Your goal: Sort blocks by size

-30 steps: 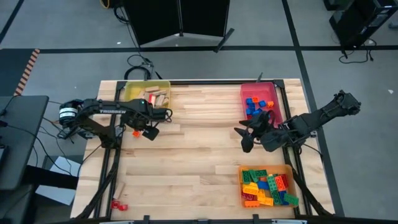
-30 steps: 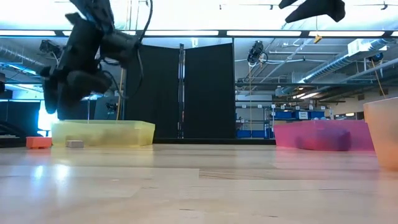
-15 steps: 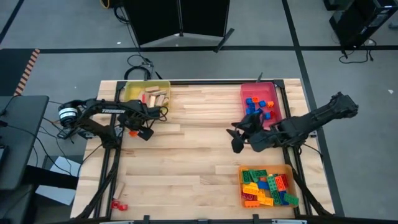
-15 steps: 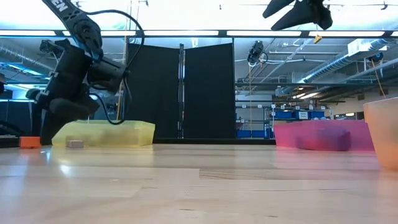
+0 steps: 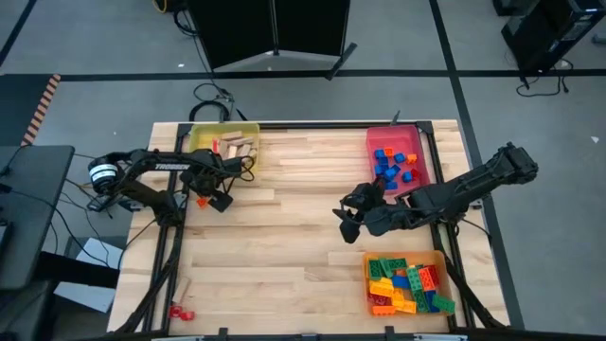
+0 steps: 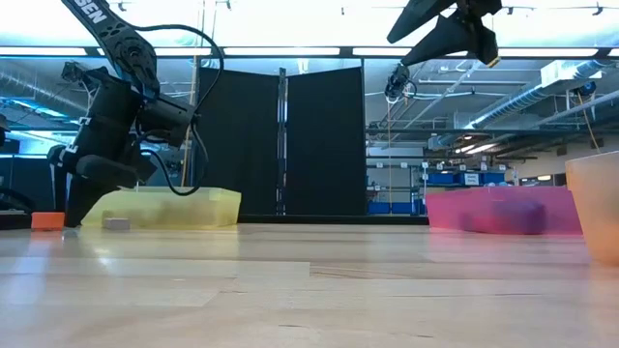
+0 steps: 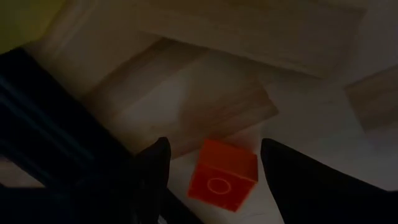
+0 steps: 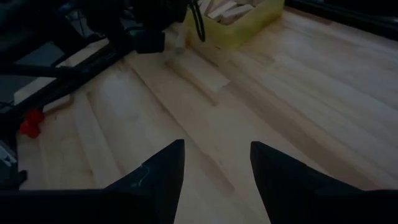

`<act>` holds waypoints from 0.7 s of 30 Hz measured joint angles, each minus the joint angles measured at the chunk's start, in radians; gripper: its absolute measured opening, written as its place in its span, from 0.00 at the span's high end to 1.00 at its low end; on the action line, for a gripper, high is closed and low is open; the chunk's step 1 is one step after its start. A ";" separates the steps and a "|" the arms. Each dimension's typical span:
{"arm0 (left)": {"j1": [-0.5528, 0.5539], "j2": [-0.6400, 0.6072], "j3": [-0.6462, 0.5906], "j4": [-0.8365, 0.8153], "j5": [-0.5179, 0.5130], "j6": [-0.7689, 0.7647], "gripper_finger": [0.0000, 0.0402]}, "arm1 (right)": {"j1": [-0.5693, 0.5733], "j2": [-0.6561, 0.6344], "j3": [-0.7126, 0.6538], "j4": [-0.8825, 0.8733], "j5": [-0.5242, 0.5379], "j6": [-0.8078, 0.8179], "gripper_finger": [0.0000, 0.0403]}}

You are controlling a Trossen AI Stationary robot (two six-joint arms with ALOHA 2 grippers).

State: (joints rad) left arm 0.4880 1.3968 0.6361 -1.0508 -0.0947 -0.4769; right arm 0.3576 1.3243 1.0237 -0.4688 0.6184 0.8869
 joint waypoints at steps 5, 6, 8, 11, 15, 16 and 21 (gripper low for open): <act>0.002 0.000 -0.015 0.001 0.018 0.013 0.36 | 0.000 -0.004 0.000 0.006 -0.011 0.000 0.51; 0.002 0.000 -0.025 0.000 0.032 0.028 0.36 | 0.000 -0.005 0.000 0.008 -0.011 0.000 0.51; 0.002 -0.002 -0.044 0.007 0.053 0.043 0.36 | 0.000 -0.005 0.000 0.015 -0.011 0.000 0.51; 0.002 -0.005 -0.067 0.013 0.055 0.048 0.36 | 0.000 -0.005 0.000 0.029 -0.011 0.000 0.52; 0.002 -0.004 -0.069 0.019 0.051 0.058 0.36 | 0.000 -0.005 0.000 0.029 -0.011 0.000 0.52; 0.002 -0.003 -0.067 0.021 0.051 0.061 0.37 | -0.001 -0.005 0.000 0.029 -0.011 0.000 0.52; 0.002 -0.002 -0.064 0.030 0.056 0.082 0.47 | -0.004 -0.005 0.000 0.034 -0.011 0.000 0.52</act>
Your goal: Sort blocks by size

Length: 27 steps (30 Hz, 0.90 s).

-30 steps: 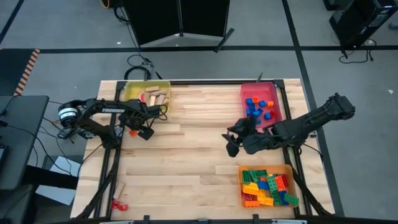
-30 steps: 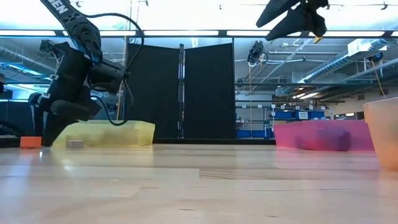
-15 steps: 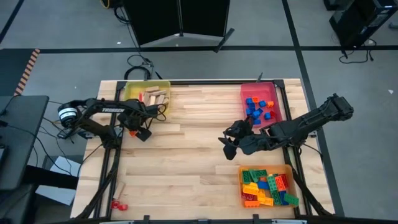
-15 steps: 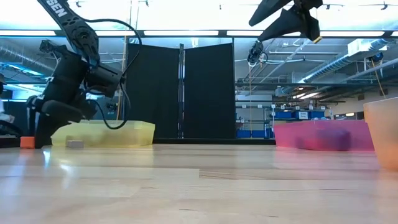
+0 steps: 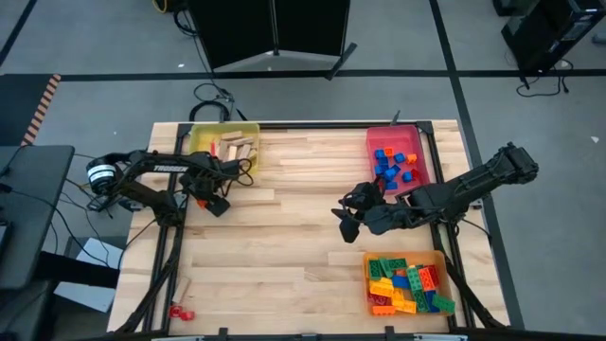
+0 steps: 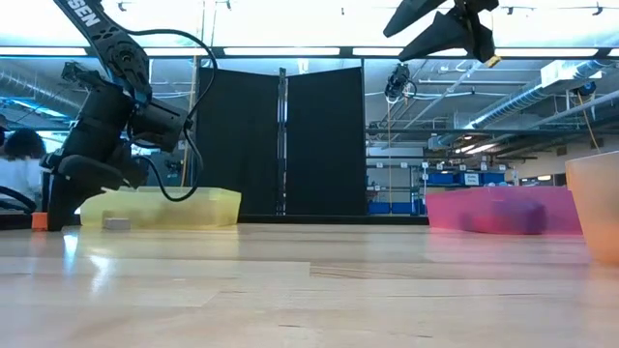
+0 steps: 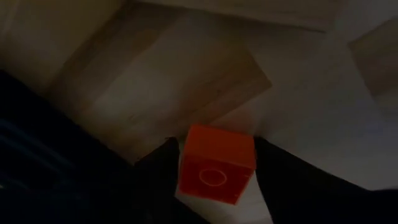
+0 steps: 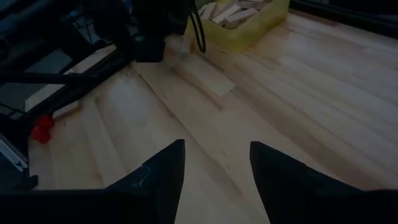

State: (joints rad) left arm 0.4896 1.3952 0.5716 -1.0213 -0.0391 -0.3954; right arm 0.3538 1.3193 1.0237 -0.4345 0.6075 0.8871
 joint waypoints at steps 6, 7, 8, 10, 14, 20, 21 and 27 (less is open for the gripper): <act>0.000 0.000 0.001 0.002 0.025 -0.001 0.65 | 0.000 0.000 0.000 0.015 0.000 0.000 0.52; -0.001 0.000 0.003 0.000 0.030 -0.001 0.65 | 0.000 0.000 0.000 0.015 -0.005 -0.002 0.52; -0.003 -0.002 0.007 -0.003 0.034 -0.005 0.65 | 0.000 -0.001 0.000 0.012 -0.023 -0.009 0.52; -0.016 -0.010 0.018 -0.008 0.034 -0.031 0.65 | -0.001 -0.015 0.000 -0.011 -0.084 -0.025 0.52; -0.059 -0.046 0.069 -0.004 0.052 -0.102 0.65 | -0.005 -0.077 0.000 -0.129 -0.124 0.008 0.52; -0.161 -0.113 0.166 0.109 0.085 -0.256 0.65 | -0.002 -0.201 0.000 -0.301 -0.114 0.026 0.52; -0.179 -0.121 0.182 0.145 0.093 -0.282 0.64 | -0.002 -0.221 0.000 -0.322 -0.103 0.026 0.52; -0.272 -0.135 0.274 0.492 0.135 -0.429 0.64 | -0.002 -0.308 0.000 -0.359 0.019 -0.036 0.52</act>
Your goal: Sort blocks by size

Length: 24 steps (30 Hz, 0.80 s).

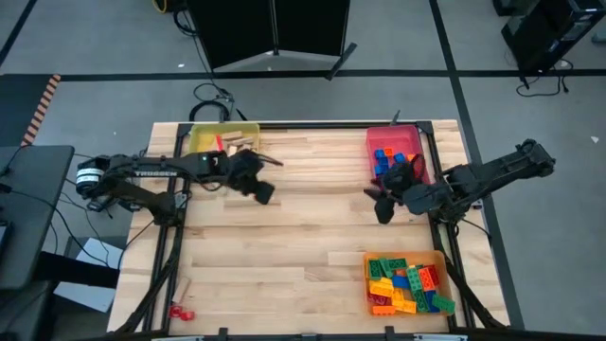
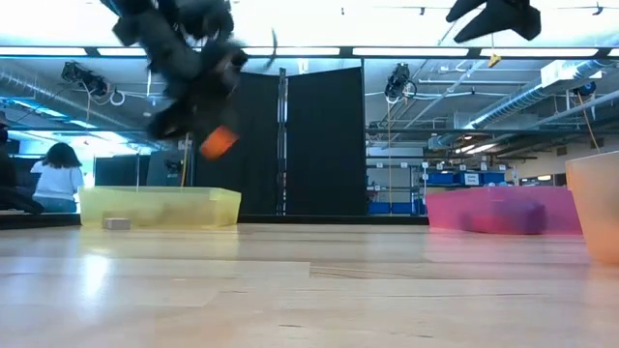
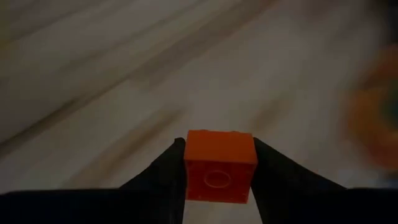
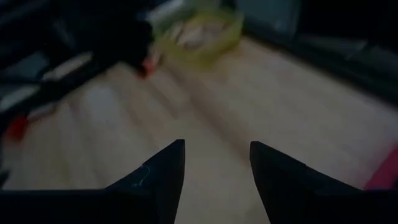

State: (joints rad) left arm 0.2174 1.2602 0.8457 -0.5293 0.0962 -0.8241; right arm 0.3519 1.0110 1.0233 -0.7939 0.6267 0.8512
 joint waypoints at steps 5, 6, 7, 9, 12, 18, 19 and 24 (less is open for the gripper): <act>-0.047 0.008 0.035 0.364 0.042 -0.079 0.64 | -0.015 0.009 0.000 0.081 0.131 -0.122 0.52; -0.052 0.008 0.035 0.441 0.048 -0.097 0.64 | -0.022 0.018 0.000 0.107 0.128 -0.182 0.52; -0.058 0.008 0.035 0.509 0.049 -0.111 0.64 | -0.027 0.028 0.000 0.135 0.114 -0.246 0.51; -0.068 0.008 0.035 0.607 0.049 -0.135 0.64 | -0.034 0.049 0.000 0.217 0.082 -0.370 0.50; -0.081 0.008 0.035 0.709 0.045 -0.171 0.64 | -0.035 0.083 0.000 0.351 0.053 -0.553 0.48; -0.130 0.022 0.036 0.841 -0.026 -0.223 0.63 | -0.036 0.151 0.000 0.616 -0.039 -0.900 0.40; -0.139 0.025 0.036 0.859 -0.035 -0.232 0.63 | -0.036 0.163 0.000 0.658 -0.064 -0.947 0.39; -0.184 0.085 0.036 1.010 -0.068 -0.245 0.63 | -0.036 0.221 0.000 0.771 -0.122 -1.069 0.32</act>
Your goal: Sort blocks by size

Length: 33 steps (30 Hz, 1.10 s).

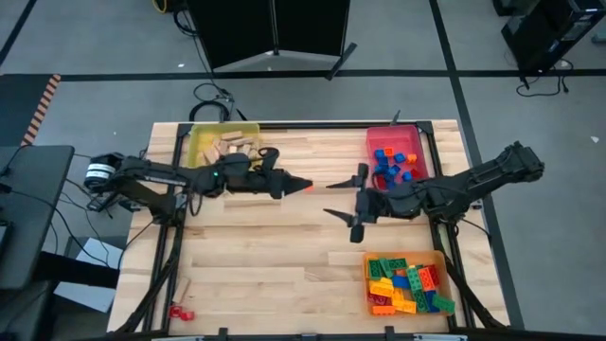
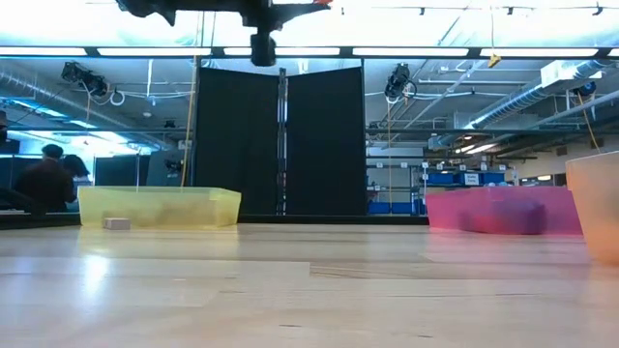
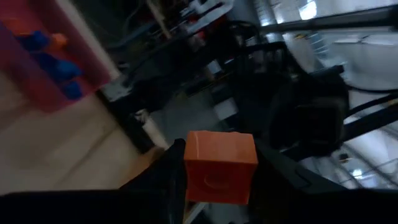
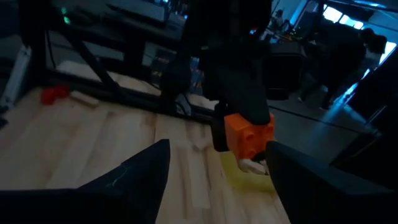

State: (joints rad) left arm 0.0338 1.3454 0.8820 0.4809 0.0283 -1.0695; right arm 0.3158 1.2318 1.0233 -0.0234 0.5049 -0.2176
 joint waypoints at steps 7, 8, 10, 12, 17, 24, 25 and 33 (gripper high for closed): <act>-0.034 0.104 0.000 0.185 -0.002 -0.035 0.63 | -0.004 0.057 0.000 0.040 -0.002 -0.040 0.26; -0.039 0.116 0.000 0.210 -0.002 -0.036 0.63 | -0.004 0.059 0.000 0.037 -0.002 -0.040 0.25; -0.047 0.132 0.000 0.236 -0.001 -0.036 0.63 | -0.005 0.060 0.000 0.038 -0.002 -0.040 0.24; -0.054 0.143 0.000 0.247 0.001 -0.037 0.63 | -0.010 0.059 0.000 0.045 -0.002 -0.040 0.23; -0.060 0.149 0.000 0.265 0.002 -0.036 0.63 | -0.027 0.058 0.000 0.047 -0.008 -0.037 0.23; -0.076 0.149 0.000 0.294 0.006 -0.012 0.63 | -0.063 0.075 0.000 0.060 -0.107 0.019 0.26; -0.077 0.149 0.000 0.294 0.008 -0.011 0.63 | -0.068 0.076 0.000 0.057 -0.112 0.027 0.27; -0.076 0.149 0.005 0.293 0.016 -0.010 0.63 | -0.105 0.092 0.000 0.082 -0.164 0.043 0.36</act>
State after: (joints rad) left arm -0.0422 1.4940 0.8867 0.7734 0.0443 -1.0795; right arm 0.2104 1.3242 1.0233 0.0587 0.3406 -0.1742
